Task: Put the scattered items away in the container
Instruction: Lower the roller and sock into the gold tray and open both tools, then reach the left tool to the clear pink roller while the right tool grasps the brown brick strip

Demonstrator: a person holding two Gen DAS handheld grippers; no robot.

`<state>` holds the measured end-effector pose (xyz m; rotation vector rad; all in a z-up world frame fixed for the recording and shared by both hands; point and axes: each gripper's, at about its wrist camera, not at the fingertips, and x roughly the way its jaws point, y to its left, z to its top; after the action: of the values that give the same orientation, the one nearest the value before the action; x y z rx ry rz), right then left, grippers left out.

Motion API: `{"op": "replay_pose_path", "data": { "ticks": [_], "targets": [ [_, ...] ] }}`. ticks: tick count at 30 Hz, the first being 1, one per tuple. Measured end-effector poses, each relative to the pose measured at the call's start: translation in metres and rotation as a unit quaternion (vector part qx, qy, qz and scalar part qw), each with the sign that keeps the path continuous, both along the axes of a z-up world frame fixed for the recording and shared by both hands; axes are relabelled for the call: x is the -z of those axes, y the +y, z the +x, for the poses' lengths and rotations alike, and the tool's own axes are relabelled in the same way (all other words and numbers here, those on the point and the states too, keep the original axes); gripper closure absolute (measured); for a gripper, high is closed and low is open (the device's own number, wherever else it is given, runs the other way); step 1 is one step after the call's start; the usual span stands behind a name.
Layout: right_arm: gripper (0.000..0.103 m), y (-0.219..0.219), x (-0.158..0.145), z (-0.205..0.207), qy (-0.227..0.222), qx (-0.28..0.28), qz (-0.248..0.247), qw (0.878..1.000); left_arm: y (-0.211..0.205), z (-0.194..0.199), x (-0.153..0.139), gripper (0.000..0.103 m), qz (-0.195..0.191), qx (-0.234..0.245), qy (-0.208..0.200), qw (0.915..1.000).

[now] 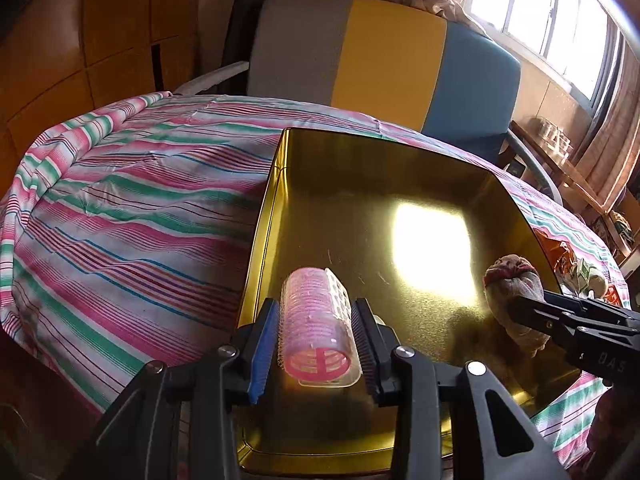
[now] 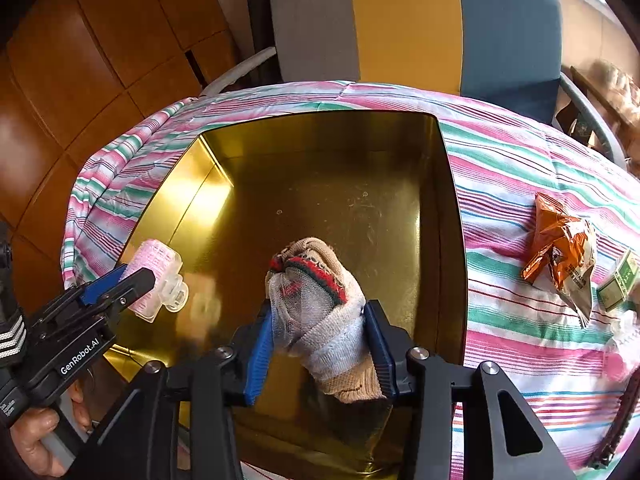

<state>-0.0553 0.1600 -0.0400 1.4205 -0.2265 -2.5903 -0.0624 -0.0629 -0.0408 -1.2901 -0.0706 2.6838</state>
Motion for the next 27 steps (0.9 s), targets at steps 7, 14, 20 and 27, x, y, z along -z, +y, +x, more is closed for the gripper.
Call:
{"op": "replay_pose_path", "data": {
  "ticks": [7, 14, 20, 27],
  "targets": [
    [0.052, 0.015, -0.012, 0.017, 0.023, 0.013, -0.019, 0.999, 0.002, 0.006, -0.016, 0.061, -0.001, -0.005, 0.022, 0.9997],
    [0.052, 0.044, -0.021, 0.044, 0.042, 0.048, -0.034, 0.997, 0.027, 0.025, -0.040, 0.061, 0.024, 0.031, 0.045, 0.9982],
    [0.047, 0.102, -0.013, 0.084, 0.041, 0.125, -0.033, 0.991, 0.080, 0.042, -0.049, 0.057, 0.039, 0.102, 0.045, 0.9930],
    [0.044, 0.169, -0.003, 0.130, 0.040, 0.214, -0.032, 0.975, 0.150, 0.068, -0.049, 0.054, 0.042, 0.192, 0.027, 0.9801]
  ]
}}
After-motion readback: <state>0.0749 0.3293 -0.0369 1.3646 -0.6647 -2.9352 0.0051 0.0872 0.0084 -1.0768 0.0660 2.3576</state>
